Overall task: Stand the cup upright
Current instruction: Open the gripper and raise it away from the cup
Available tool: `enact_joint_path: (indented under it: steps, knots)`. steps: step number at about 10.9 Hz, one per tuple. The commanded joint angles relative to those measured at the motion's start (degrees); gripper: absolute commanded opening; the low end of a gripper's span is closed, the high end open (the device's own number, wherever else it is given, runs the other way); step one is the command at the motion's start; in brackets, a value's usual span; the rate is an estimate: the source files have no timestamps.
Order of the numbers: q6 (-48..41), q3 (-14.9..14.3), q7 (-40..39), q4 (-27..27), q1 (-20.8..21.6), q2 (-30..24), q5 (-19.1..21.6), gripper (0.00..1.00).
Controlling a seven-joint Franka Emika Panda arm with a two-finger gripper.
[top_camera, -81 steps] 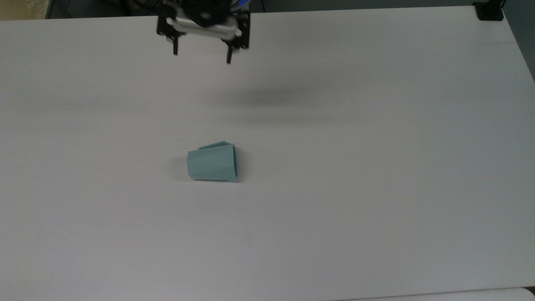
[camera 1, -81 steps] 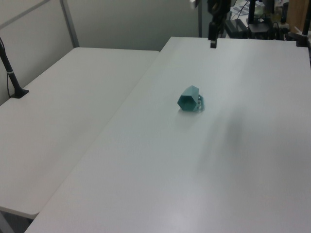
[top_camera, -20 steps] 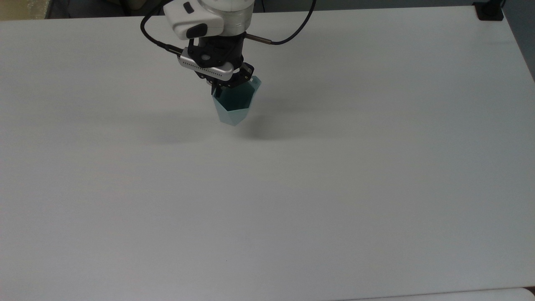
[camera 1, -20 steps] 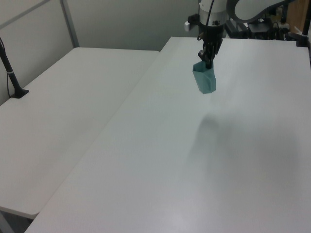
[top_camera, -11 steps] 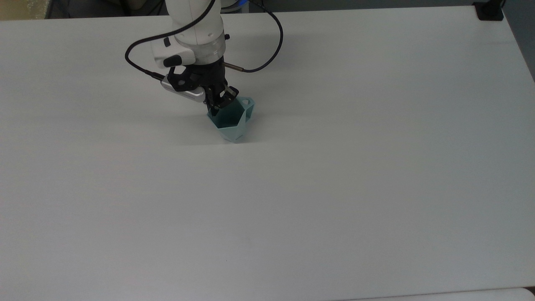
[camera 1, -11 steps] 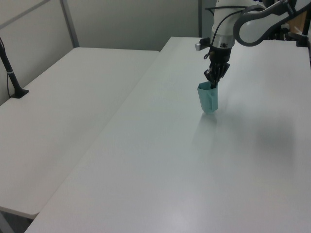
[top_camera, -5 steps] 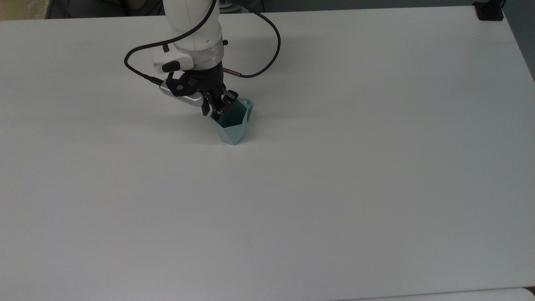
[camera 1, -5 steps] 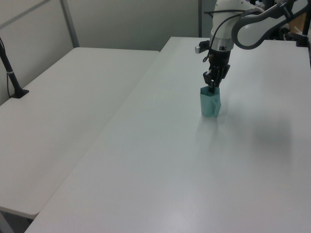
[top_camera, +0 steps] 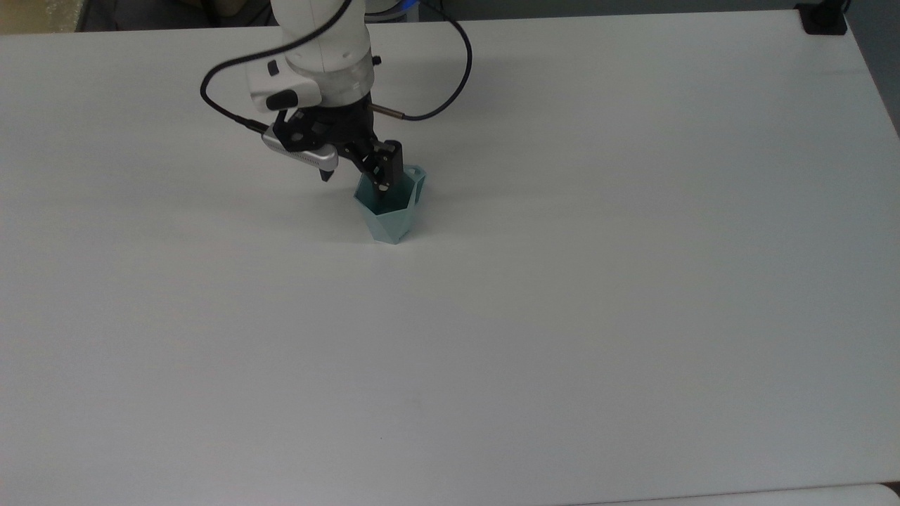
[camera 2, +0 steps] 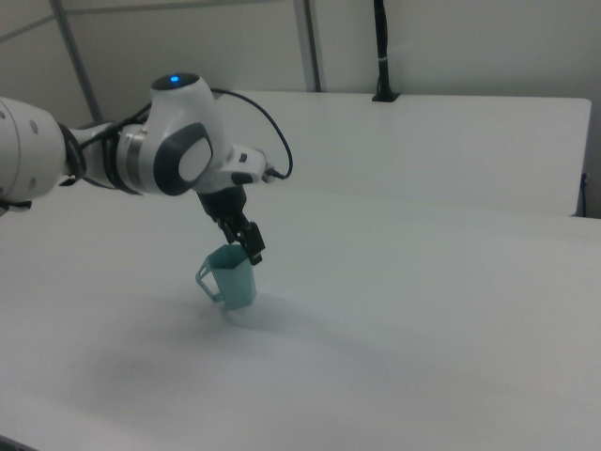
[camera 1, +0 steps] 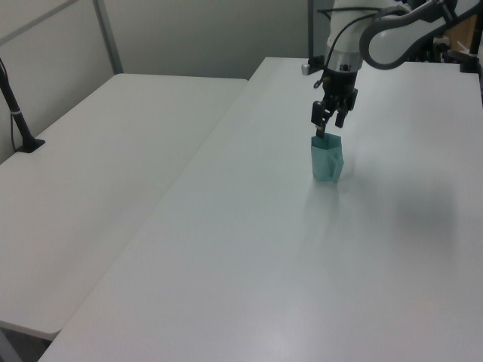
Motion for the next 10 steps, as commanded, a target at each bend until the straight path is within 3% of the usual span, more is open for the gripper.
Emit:
enact_joint_path:
  steps: [1,3,6,7,10]
  knots:
    - [-11.15,-0.16,-7.33,5.12,0.68,-4.76,1.55,1.00]
    - [-16.26,-0.34,-11.35,11.17,0.07,-6.61,1.37,1.00]
    - [-33.90,-1.39,-25.75,20.58,-3.53,-7.32,1.46,1.00]
    - [-37.43,-1.48,-29.37,21.74,-5.02,-7.32,1.46,1.00]
    - [-37.65,-1.39,-30.20,21.66,-6.53,-8.46,1.37,1.00]
